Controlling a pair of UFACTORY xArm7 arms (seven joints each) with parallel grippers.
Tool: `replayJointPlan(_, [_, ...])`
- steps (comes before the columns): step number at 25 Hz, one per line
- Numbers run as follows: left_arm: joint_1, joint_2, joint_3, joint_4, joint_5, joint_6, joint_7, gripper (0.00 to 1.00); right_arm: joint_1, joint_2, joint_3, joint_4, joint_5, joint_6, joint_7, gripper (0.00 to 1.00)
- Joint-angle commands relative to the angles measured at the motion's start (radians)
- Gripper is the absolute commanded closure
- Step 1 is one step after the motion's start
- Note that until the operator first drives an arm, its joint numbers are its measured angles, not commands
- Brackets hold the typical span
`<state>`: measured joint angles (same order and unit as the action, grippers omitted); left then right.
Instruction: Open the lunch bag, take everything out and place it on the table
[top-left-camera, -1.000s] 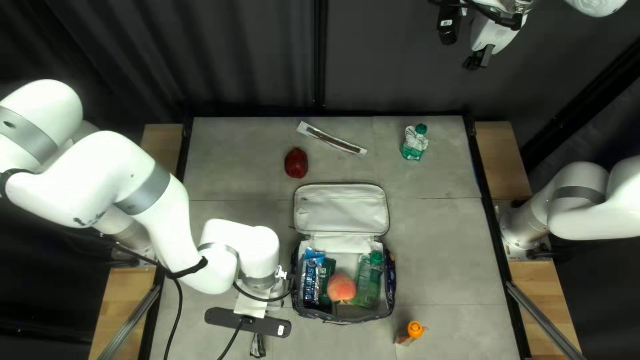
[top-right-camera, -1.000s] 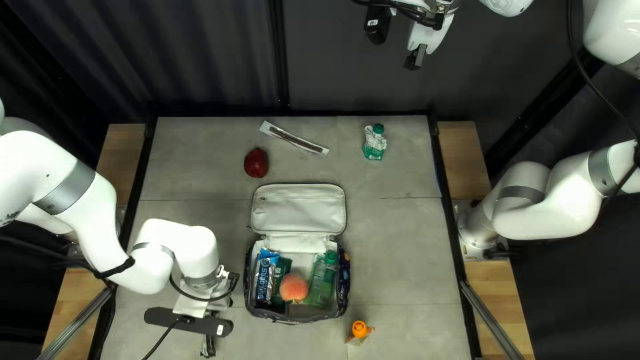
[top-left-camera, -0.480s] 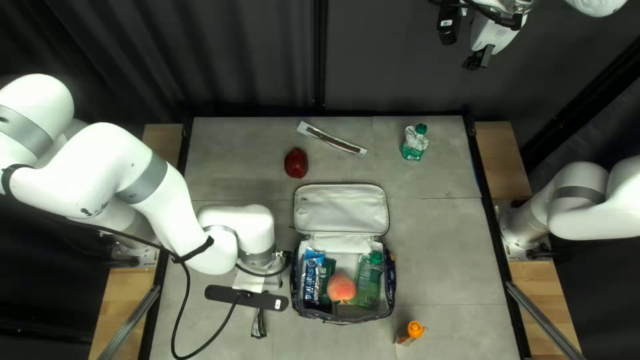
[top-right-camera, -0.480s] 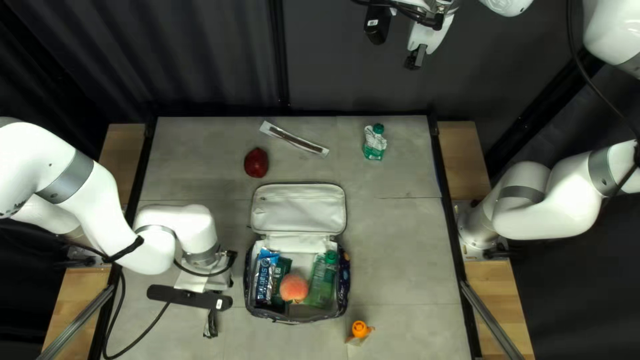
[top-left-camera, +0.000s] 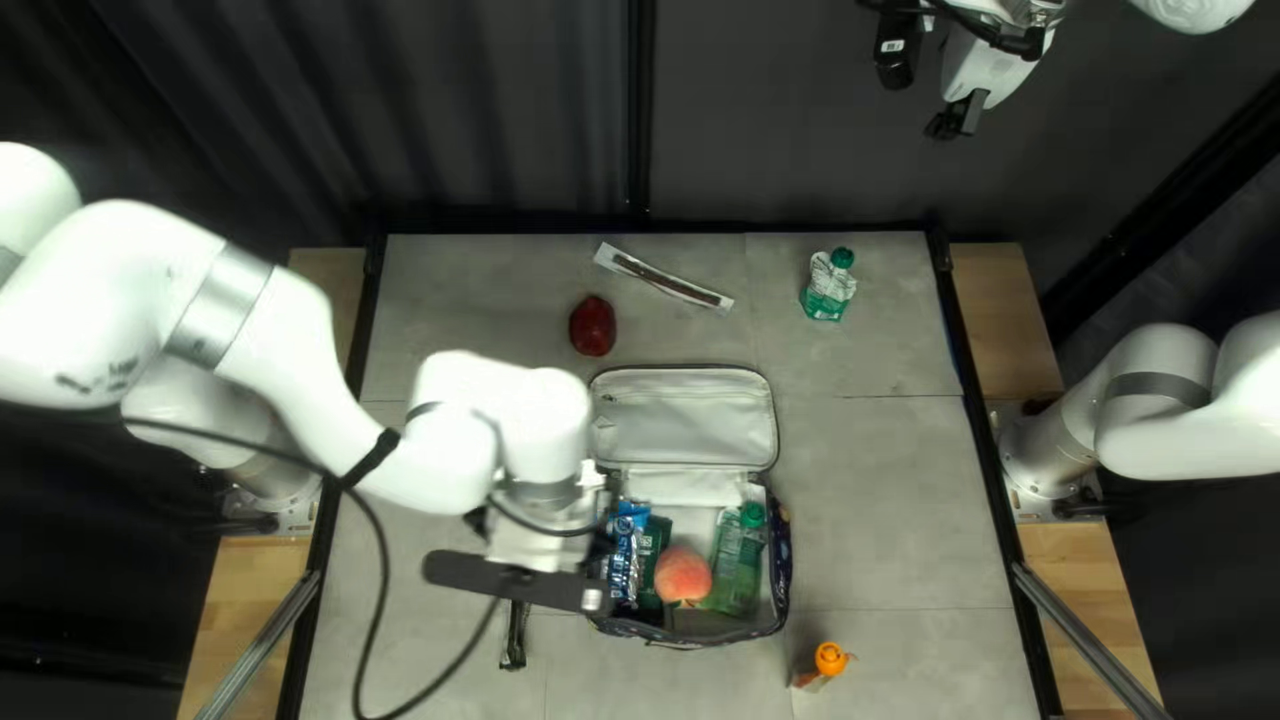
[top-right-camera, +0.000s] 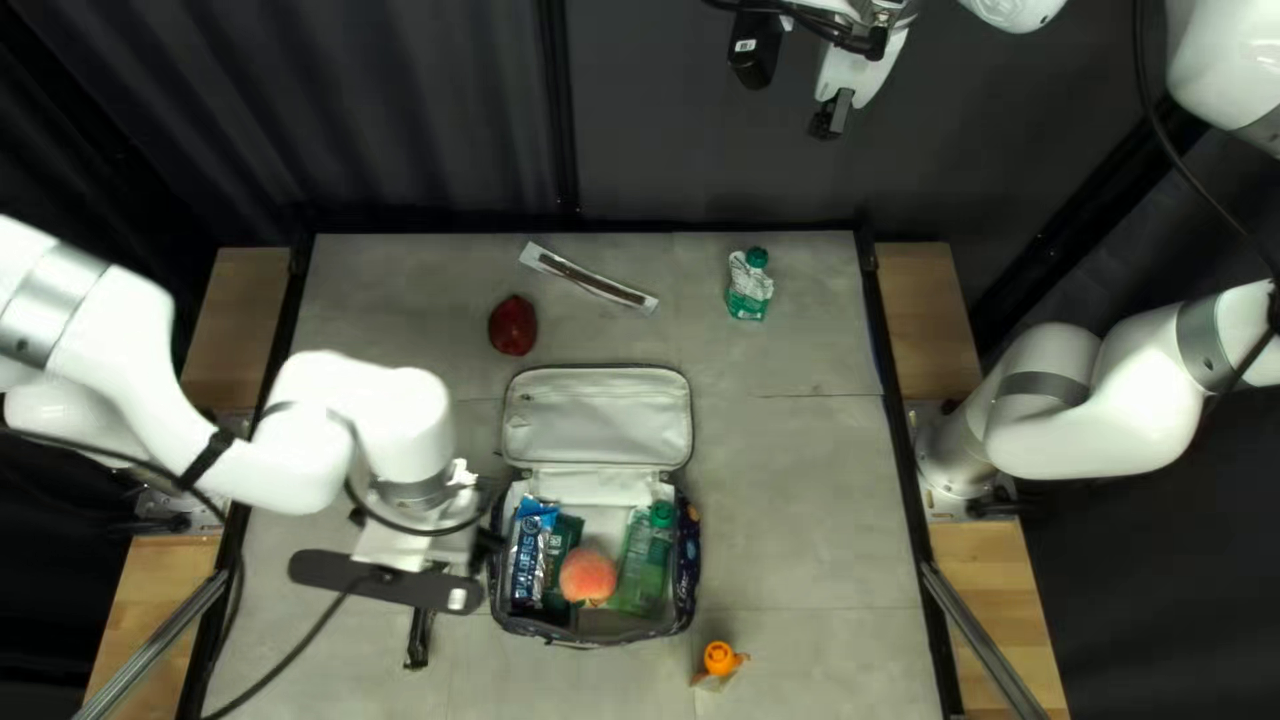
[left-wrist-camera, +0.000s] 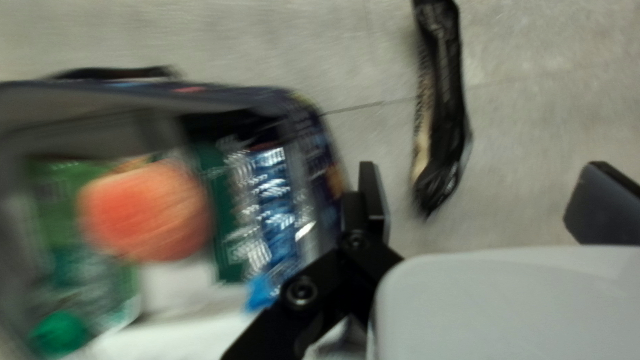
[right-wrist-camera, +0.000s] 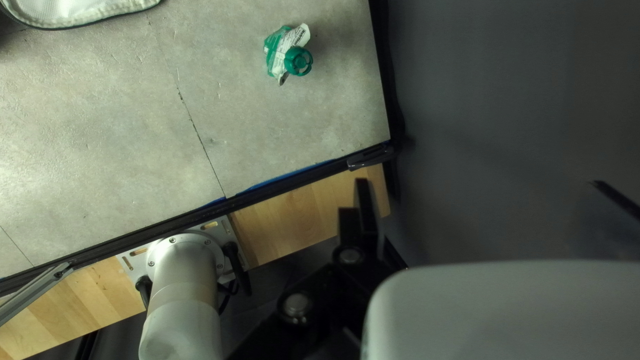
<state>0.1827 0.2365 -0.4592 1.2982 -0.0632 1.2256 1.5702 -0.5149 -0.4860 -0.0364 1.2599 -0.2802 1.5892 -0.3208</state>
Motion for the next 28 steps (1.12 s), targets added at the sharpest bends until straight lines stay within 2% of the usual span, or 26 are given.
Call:
replayJointPlan(1, [-0.044, 0.147, 0.024, 0.145, 0.124, 0.053, 0.0, 0.0, 0.0, 0.0, 0.0, 0.0, 0.0, 0.0, 0.0, 0.0])
replayJointPlan(5, [-0.068, 0.197, 0.042, 0.159, 0.185, 0.03, -0.022, 0.0, 0.0, 0.0, 0.0, 0.0, 0.0, 0.0, 0.0, 0.0])
replayJointPlan(10, [-0.122, 0.22, 0.071, 0.166, 0.279, 0.014, -0.119, 0.0, 0.0, 0.0, 0.0, 0.0, 0.0, 0.0, 0.0, 0.0])
replayJointPlan(14, [-0.16, 0.215, 0.101, 0.123, 0.354, -0.065, -0.236, 0.0, 0.0, 0.0, 0.0, 0.0, 0.0, 0.0, 0.0, 0.0])
replayJointPlan(20, [-0.158, 0.208, 0.102, 0.113, 0.336, -0.079, -0.273, 0.0, 0.0, 0.0, 0.0, 0.0, 0.0, 0.0, 0.0, 0.0])
replayJointPlan(28, [-0.166, 0.213, 0.119, -0.001, 0.371, -0.179, -0.333, 0.0, 0.0, 0.0, 0.0, 0.0, 0.0, 0.0, 0.0, 0.0])
